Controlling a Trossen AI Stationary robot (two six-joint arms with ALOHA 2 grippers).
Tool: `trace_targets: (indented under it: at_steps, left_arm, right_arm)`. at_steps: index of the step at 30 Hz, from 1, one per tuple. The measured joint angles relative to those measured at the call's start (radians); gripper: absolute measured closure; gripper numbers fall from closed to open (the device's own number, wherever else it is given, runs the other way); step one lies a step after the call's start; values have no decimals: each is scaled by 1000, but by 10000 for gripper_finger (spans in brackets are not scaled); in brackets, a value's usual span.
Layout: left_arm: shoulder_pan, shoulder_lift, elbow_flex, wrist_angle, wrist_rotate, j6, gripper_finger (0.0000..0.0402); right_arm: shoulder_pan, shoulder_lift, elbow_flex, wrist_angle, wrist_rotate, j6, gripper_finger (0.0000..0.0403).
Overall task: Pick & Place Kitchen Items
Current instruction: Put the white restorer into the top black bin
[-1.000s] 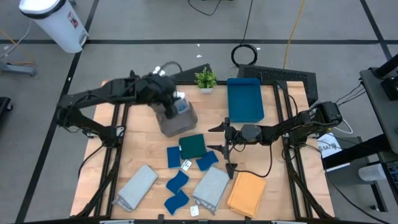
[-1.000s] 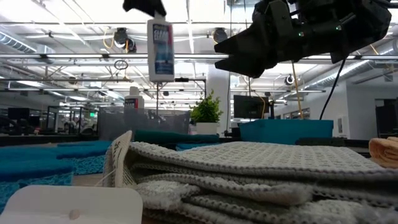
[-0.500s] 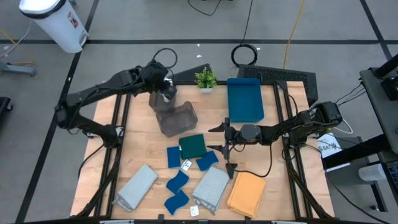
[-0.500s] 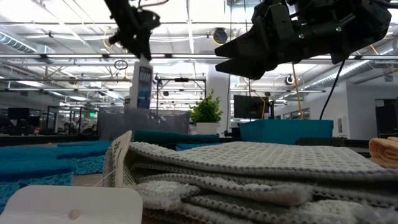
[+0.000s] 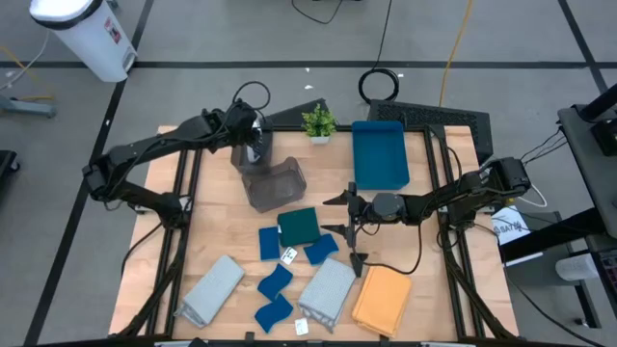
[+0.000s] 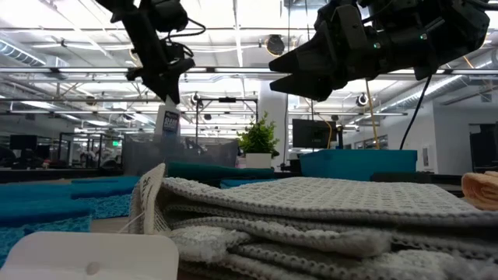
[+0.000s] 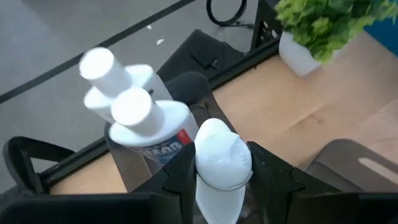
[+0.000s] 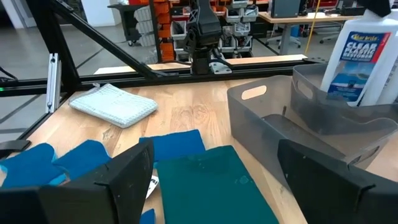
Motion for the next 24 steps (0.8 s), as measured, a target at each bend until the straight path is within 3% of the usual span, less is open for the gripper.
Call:
trace_targets:
  at_steps: [17, 24]
  left_arm:
    - [31, -114, -170, 78, 7, -17, 288]
    - [35, -113, -187, 96, 1, -27, 288]
  right_arm:
    - [0, 0, 0, -14, 0, 1, 90]
    - [0, 0, 0, -14, 0, 1, 90]
